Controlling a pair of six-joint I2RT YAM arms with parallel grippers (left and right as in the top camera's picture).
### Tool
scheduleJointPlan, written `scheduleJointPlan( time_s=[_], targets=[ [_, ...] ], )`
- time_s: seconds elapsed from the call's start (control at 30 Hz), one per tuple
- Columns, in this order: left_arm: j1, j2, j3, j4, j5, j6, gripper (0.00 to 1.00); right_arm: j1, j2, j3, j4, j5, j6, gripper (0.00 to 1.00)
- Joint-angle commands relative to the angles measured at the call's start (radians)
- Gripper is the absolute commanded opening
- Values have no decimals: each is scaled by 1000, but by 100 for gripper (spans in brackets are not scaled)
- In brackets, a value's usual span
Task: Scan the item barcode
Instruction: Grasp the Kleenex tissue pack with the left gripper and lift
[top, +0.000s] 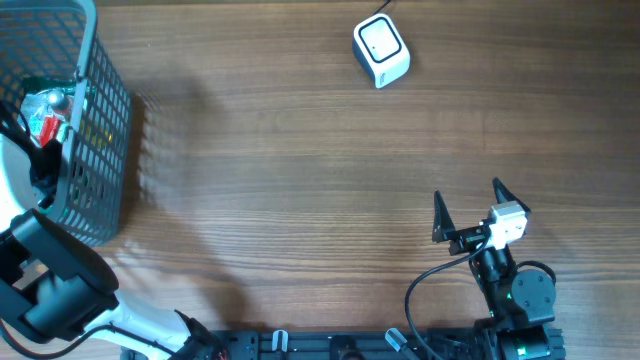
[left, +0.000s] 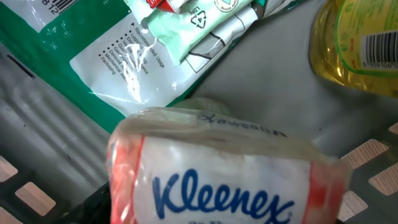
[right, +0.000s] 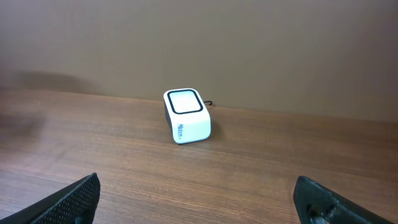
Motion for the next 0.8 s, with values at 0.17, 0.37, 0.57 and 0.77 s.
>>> scheduleJointPlan(
  time_s=[0.17,0.37,0.57,0.77],
  targets=[
    [6,-26,32,-18,10,4,49,-5,-9,-1,2,9,-10,100],
    [6,-115,160,-72,10,4,49,-5,-9,-1,2,9,-10,100],
    [6,-238,309,-78,9,-4,51,-5,-9,-1,2,9,-10,100],
    [3,-353,394,-47,83,-77,48,-5,-9,-1,2,9,-10,100]
  ],
)
